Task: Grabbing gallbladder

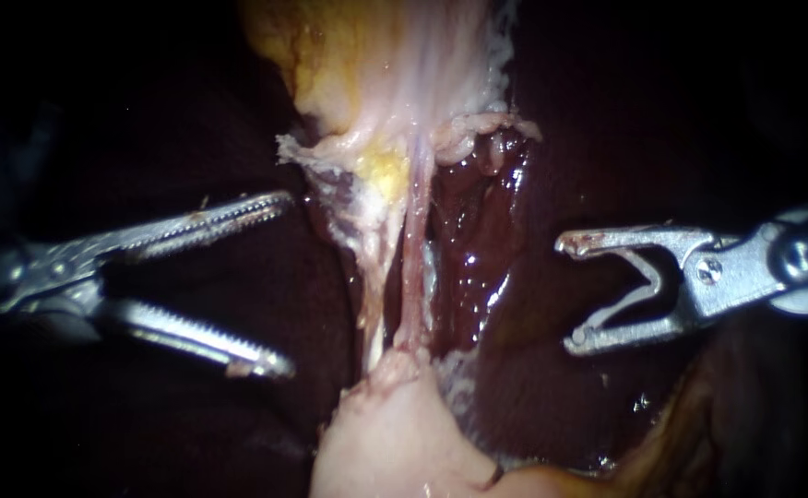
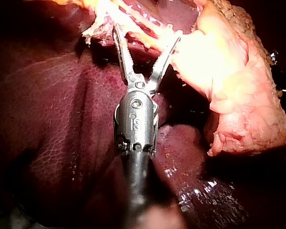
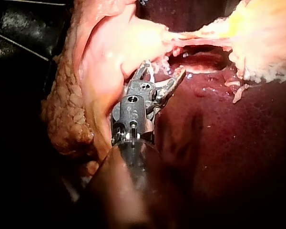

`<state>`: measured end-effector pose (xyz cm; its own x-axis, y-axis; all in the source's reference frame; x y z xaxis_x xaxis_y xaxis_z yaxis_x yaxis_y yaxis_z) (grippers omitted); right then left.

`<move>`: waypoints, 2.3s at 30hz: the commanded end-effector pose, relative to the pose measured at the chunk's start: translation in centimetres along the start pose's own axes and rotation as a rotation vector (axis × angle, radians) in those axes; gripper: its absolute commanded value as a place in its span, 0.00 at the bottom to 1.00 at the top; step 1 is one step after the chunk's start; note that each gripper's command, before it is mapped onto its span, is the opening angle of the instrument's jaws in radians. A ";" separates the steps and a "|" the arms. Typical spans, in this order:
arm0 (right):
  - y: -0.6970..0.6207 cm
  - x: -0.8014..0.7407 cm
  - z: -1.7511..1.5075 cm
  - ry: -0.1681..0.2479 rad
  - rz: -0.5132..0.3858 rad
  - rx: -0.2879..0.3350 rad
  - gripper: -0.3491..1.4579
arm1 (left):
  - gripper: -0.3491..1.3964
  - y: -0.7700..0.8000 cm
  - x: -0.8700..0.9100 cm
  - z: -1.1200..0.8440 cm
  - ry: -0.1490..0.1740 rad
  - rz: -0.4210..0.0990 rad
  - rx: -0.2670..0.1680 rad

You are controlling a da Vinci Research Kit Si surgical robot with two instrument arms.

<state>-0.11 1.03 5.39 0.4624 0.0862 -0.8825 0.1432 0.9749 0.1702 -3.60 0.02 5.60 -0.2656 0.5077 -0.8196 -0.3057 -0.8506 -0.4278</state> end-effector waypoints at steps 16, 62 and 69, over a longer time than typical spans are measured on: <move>0.00 -0.01 0.00 0.000 0.000 0.000 0.47 | 0.73 -0.83 0.43 -0.03 0.006 0.014 0.054; 0.00 0.00 0.00 0.000 0.000 0.000 0.47 | 0.35 -0.81 -0.10 0.53 -0.060 -0.052 0.114; 0.00 0.00 0.00 0.000 0.000 0.000 0.47 | 0.18 -0.77 -0.11 0.42 -0.096 -0.098 0.114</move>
<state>-0.11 1.03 5.39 0.4623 0.0862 -0.8825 0.1432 0.9749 0.1703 -3.71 0.66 6.17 -0.3140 0.6142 -0.7240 -0.4392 -0.7701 -0.4627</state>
